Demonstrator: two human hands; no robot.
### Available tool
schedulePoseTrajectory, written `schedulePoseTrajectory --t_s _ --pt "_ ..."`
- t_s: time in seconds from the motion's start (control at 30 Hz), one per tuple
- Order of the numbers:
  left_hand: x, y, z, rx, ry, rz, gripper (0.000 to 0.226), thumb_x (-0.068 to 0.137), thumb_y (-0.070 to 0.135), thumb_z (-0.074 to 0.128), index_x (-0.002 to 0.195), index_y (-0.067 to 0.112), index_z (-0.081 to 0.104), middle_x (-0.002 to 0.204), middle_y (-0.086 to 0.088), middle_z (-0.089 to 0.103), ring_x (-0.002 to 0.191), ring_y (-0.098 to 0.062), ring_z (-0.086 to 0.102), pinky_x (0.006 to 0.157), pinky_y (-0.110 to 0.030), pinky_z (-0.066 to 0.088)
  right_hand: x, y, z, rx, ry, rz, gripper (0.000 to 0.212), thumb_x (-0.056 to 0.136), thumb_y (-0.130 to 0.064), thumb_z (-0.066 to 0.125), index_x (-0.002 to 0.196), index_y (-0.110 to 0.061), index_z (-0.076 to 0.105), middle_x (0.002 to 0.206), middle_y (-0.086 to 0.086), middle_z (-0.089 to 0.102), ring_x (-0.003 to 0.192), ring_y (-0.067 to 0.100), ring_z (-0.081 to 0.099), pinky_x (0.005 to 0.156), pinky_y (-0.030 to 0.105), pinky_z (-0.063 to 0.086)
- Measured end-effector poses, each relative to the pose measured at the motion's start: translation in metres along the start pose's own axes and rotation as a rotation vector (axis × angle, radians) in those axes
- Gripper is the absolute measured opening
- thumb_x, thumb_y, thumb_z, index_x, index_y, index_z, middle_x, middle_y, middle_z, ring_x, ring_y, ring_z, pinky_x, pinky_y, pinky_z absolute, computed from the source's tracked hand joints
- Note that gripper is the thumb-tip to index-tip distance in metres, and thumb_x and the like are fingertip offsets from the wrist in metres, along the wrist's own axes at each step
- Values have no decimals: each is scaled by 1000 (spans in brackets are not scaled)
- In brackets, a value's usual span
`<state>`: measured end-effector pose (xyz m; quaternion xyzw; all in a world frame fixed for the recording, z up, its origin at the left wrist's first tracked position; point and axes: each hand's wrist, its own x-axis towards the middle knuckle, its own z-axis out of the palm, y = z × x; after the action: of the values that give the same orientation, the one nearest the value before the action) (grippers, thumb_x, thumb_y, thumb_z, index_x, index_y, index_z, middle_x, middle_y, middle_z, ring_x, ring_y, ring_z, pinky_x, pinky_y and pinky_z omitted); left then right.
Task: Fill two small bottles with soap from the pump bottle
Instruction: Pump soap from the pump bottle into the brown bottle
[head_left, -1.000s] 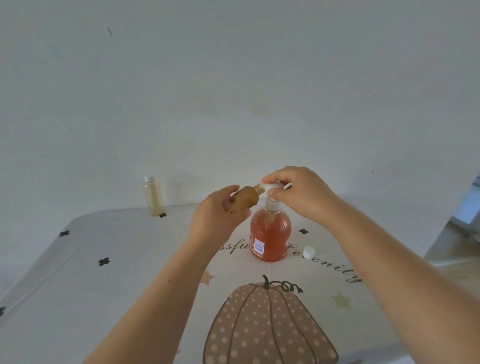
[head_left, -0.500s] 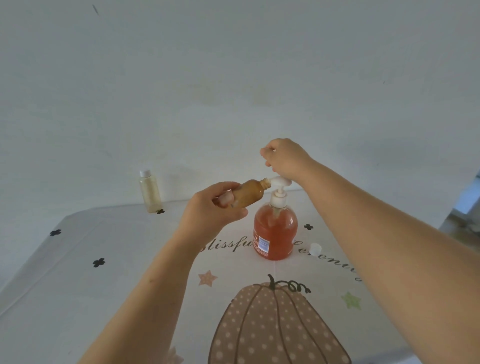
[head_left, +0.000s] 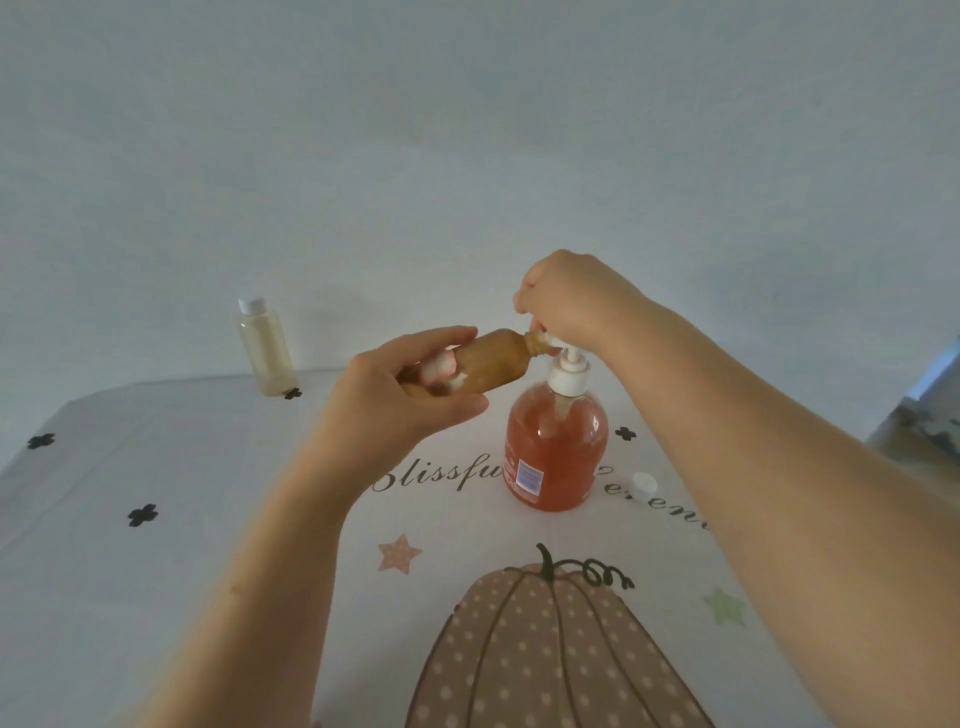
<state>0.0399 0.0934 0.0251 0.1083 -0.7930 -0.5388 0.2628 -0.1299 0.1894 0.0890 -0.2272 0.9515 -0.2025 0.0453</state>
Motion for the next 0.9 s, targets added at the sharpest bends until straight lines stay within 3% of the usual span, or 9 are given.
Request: schedulePoseTrajectory --t_s 0.1,0.23,0.4,0.57,0.7,0.83,0.9 --pt "1 -5 0 0 -2 -6 46 72 9 82 104 39 68 87 16 67 69 4 61 66 -9 47 3 2 6 0 -36 29 23 94 -15 56 108 -14 74 100 9 75 97 29 70 93 38 54" --pt "2 -10 -2 -44 -34 -24 37 73 2 79 98 26 65 90 11 69 74 -2 62 69 -18 49 0 6 9 25 -31 23 23 95 -19 55 108 -14 73 103 8 73 98 29 68 84 36 51" --pt "2 -15 -4 -339 -42 -62 44 66 -4 83 100 20 70 84 7 70 75 -11 66 78 -24 54 -7 6 3 91 4 4 24 93 -21 55 106 -12 74 101 8 75 96 29 70 79 36 51" --pt "1 -19 0 -447 -77 -89 40 64 5 79 98 25 73 86 5 70 75 -14 65 75 -32 54 -18 2 -8 76 72 -72 31 98 -30 51 103 -9 72 97 9 75 91 30 71 83 38 54" --pt "1 -18 1 -457 -62 -85 39 65 6 79 98 27 74 84 5 70 73 -16 63 77 -37 53 -23 -1 -17 135 -10 -67 34 104 -29 46 104 -7 72 90 8 76 88 32 73 91 43 57" --pt "1 -17 2 -451 -58 -87 41 65 7 80 101 24 73 82 5 71 72 -17 63 82 -42 53 -27 0 -22 284 -20 -19 39 104 -30 43 101 -5 73 72 7 74 57 24 68 64 29 53" --pt "1 -18 2 -449 -57 -87 41 65 7 80 101 24 73 81 6 71 71 -17 63 83 -42 53 -25 0 -17 268 -11 -6 36 102 -28 45 99 -5 73 78 10 75 66 28 72 75 34 58"
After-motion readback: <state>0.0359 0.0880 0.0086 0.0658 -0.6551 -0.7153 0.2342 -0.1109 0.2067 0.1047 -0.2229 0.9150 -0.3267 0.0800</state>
